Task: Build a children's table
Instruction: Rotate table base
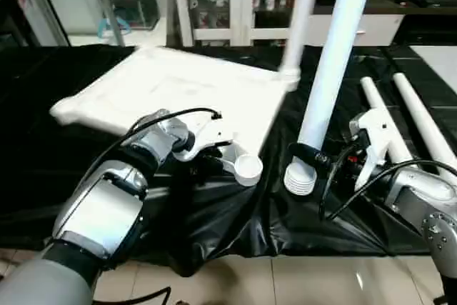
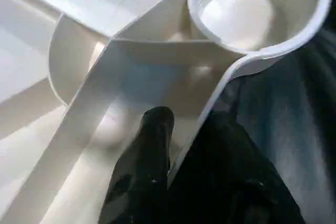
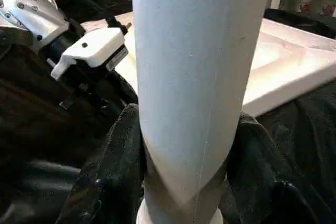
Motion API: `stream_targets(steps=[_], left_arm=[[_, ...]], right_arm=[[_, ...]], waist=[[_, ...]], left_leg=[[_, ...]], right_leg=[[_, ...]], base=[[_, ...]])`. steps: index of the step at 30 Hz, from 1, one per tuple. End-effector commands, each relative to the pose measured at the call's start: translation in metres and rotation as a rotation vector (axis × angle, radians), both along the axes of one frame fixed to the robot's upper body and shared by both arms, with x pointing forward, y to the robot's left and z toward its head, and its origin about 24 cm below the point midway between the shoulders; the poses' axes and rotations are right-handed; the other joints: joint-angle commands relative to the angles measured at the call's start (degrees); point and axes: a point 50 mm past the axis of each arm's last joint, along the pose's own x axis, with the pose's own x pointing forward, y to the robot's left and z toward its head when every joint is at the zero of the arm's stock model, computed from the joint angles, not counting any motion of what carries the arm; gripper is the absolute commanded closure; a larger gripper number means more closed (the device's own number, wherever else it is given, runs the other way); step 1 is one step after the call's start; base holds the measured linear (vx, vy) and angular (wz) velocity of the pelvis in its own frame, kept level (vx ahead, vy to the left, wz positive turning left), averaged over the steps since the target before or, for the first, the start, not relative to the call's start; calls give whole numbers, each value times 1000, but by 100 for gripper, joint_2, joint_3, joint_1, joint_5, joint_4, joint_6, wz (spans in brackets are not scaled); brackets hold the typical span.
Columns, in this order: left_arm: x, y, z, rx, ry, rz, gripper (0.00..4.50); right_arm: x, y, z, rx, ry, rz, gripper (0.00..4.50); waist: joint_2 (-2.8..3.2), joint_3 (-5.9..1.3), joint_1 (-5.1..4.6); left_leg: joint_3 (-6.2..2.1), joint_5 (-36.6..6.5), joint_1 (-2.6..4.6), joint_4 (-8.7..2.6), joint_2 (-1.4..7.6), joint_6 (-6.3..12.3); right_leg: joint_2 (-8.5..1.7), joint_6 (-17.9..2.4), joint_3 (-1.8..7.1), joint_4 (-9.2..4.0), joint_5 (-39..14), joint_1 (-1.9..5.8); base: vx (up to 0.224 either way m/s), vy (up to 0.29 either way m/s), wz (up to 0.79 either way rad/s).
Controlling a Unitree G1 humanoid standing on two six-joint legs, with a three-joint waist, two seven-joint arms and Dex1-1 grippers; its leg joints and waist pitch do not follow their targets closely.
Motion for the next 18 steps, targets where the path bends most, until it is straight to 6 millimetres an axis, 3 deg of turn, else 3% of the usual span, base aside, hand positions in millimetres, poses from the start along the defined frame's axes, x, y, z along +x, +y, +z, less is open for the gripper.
stream_targets(steps=[1, 3, 10, 12, 14, 15, 16, 18], left_arm=[[-9, 18, -25, -25, 88, 187, 363], [-7, 17, -25, -51, 64, 255, 365], [-8, 9, -26, -124, 39, 275, 385], [-10, 0, -24, -179, 32, 225, 391], [-15, -8, -24, -197, 3, 143, 396], [-16, -8, -24, -189, -4, 128, 402], [-22, -10, -29, -141, -30, 72, 411], [-28, -8, -35, -75, -52, 8, 421]], right_arm=[[5, 1, 6, 8, -35, -18, 270], [9, 1, 4, 12, -30, -51, 270], [13, 7, 3, 35, -32, -82, 270], [15, 6, 3, 44, -34, -110, 270], [18, 4, 4, 60, -36, -143, 270], [19, 4, 4, 62, -36, -145, 270], [20, 4, 5, 69, -36, -151, 270], [20, 6, 5, 75, -31, -141, 270]], waist=[[-193, -310, 45], [-181, -304, -10], [-174, -300, -110], [-190, -311, -107], [-162, -329, -83], [-163, -326, -94], [-161, -347, -59], [-149, -353, -44]], left_leg=[[-213, -1940, 80, -449, 214, 134], [-244, -2014, 49, -471, 217, 130], [-260, -2295, 77, -514, 222, 135], [-245, -2265, 100, -515, 238, 145], [-239, -2138, 101, -539, 281, 138], [-228, -2128, 84, -541, 281, 132], [-211, -2092, 118, -536, 290, 117], [-205, -1967, 84, -555, 313, 102]], right_leg=[[-388, -642, 149, -644, -3483, 176], [-382, -610, 112, -649, -3533, 196], [-373, -586, 86, -714, -3402, 173], [-376, -665, 105, -709, -3285, 150], [-385, -842, 145, -666, -2879, 149], [-373, -883, 151, -645, -2765, 152], [-373, -945, 169, -623, -2577, 139], [-369, -1010, 200, -563, -2218, 164]], base=[[0, 0, 0], [0, 0, 0], [0, 0, 0], [0, 0, 0], [0, 0, 0], [0, 0, 0], [0, 0, 0], [0, 0, 0]])
